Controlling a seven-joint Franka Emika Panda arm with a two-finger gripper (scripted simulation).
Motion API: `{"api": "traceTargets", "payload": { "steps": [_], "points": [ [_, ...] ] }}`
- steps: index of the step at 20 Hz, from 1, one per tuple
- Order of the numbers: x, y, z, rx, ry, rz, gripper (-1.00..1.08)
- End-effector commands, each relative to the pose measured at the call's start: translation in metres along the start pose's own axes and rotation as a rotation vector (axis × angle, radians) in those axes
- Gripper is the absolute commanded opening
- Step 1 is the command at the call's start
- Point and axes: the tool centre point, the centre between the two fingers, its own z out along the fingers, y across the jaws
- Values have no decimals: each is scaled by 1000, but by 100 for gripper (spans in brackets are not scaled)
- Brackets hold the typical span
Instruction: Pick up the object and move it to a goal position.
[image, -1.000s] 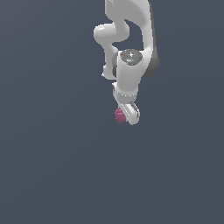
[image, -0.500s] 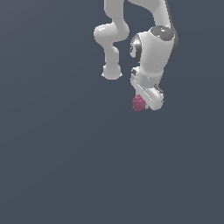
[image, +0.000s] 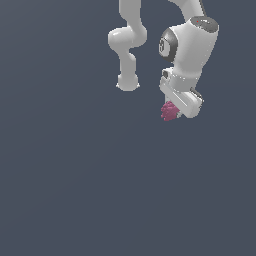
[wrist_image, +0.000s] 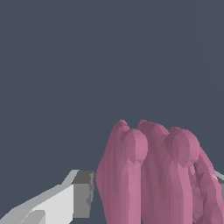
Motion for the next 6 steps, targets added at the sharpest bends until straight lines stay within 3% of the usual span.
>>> {"api": "traceTargets", "payload": {
  "steps": [1, 6],
  "points": [
    [-2, 0, -1, -1, 0, 1, -100],
    [1, -1, 1, -1, -1, 1, -100]
  ]
}}
